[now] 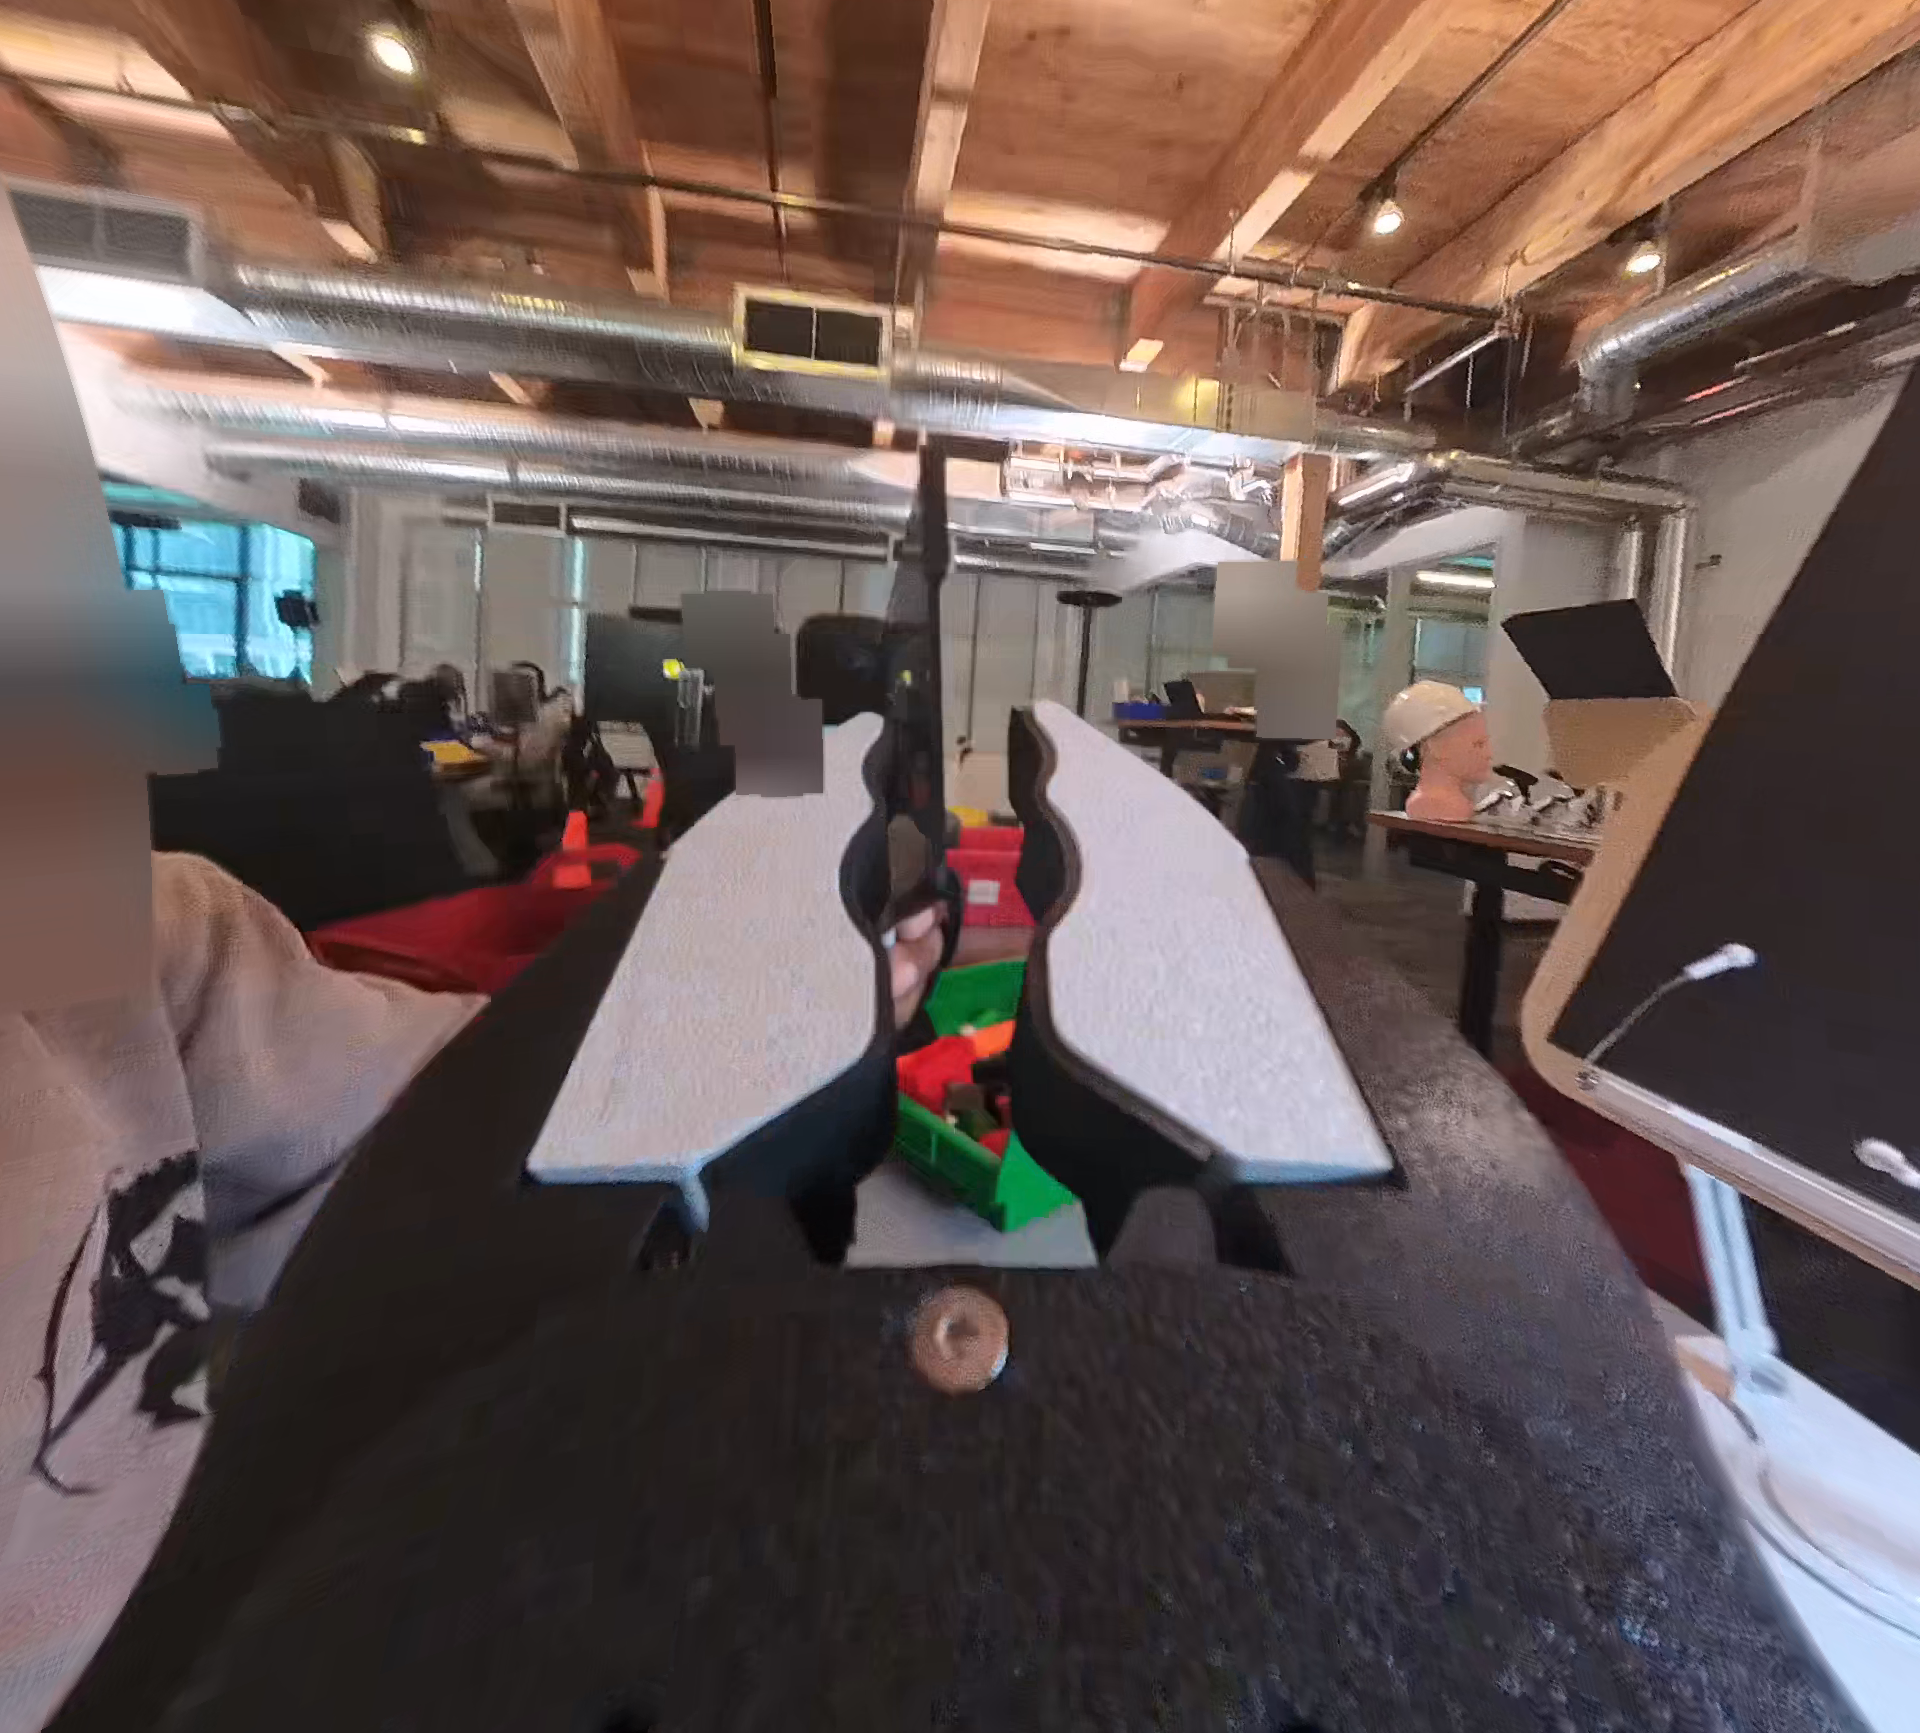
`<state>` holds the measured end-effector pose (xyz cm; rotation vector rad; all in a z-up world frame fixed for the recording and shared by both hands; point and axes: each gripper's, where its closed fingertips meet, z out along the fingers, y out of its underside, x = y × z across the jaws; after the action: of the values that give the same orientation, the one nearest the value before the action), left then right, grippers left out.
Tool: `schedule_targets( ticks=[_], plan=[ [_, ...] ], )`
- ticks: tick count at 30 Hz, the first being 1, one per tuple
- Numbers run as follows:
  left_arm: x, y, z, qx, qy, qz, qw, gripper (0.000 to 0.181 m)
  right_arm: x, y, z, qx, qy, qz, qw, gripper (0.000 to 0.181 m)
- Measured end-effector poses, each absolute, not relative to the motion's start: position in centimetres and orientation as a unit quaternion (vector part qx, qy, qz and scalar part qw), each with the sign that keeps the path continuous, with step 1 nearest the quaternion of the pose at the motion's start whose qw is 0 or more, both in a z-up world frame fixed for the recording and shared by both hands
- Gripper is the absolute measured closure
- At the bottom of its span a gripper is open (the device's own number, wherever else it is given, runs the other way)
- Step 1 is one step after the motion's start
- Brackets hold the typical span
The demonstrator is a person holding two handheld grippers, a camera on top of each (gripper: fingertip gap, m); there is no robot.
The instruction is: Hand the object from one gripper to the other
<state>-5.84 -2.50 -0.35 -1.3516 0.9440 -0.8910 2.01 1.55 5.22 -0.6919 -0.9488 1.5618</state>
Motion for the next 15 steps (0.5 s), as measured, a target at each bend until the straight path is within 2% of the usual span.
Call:
schedule_targets(
  ticks=[4, 8, 9, 12, 15],
  plan=[
    [-7.1, -2.3, -2.0, -0.628, 0.432, -0.341, 0.549, 0.179, 2.8, 1.7, 4.6, -0.325, -0.486, 0.561, 0.585, 0.152],
    [-6.8, -2.3, -3.4, -0.643, 0.449, -0.337, 0.521, 0.179, 1.7, 1.5, 2.0, -0.367, -0.561, 0.485, 0.561, 0.146],
    [-6.6, -2.3, -3.7, -0.645, 0.454, -0.334, 0.516, 0.179, 1.2, 1.3, 1.1, -0.376, -0.576, 0.478, 0.546, 0.148],
    [-6.3, -2.0, -4.6, -0.653, 0.460, -0.320, 0.509, 0.179, 0.0, 0.5, -0.3, -0.365, -0.603, 0.478, 0.524, 0.173],
    [-6.6, -1.8, -3.6, -0.640, 0.447, -0.331, 0.529, 0.179, 0.0, -0.1, 0.4, -0.353, -0.590, 0.517, 0.511, 0.178]
  ],
)
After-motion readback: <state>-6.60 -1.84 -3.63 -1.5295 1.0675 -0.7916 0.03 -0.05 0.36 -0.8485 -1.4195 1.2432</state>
